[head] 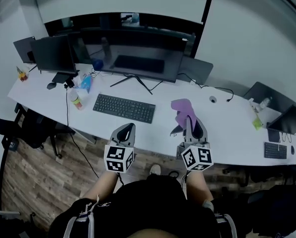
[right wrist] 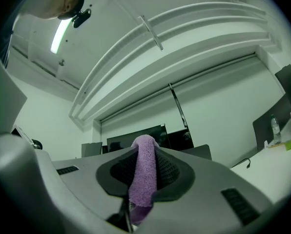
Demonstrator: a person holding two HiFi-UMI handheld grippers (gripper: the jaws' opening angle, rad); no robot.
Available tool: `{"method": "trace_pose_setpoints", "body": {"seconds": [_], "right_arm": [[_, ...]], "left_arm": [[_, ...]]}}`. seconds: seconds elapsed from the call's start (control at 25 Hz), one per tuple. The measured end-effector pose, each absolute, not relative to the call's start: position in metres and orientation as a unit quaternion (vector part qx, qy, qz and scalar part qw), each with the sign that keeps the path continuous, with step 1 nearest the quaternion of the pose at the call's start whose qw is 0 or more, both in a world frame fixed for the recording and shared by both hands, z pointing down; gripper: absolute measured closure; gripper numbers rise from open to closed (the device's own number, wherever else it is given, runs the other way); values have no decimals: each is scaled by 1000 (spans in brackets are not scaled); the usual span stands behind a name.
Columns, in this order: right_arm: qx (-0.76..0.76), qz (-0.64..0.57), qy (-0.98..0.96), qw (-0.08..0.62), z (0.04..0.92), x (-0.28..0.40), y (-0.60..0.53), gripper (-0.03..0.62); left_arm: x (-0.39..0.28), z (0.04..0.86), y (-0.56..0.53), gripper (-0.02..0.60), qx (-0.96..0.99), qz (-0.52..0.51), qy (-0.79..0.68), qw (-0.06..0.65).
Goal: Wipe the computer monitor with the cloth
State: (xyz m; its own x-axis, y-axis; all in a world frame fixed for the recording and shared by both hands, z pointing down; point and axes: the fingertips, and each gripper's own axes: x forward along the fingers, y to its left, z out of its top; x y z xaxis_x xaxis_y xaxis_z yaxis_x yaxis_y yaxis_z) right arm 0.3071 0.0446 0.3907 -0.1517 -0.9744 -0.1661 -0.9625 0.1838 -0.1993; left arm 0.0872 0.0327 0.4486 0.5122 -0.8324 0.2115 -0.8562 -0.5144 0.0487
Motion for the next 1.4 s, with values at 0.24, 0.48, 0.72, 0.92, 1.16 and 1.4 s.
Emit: {"method": "trace_pose_setpoints", "body": {"seconds": [0.24,0.48,0.72,0.92,1.16,1.4], "right_arm": [[-635,-29,762,125,387,350,-38,513],[-632,-37,764,122,388,372,-91,513],[-641,-27,757,125,384,379,-125,513],[-652,-9,747,132,370,387,-146,513],[-665,25,731,148,336,400,-176,513],[-674,59,721,153,303,417,-209,513]], "left_arm": [[137,441,-50,568,870,79,-481,73],[160,448,-97,568,868,89,-480,86],[175,451,-137,568,879,101,-459,79],[180,447,-158,568,887,103,-445,71],[168,446,-177,568,886,104,-446,73],[157,445,-190,568,884,100,-451,74]]}}
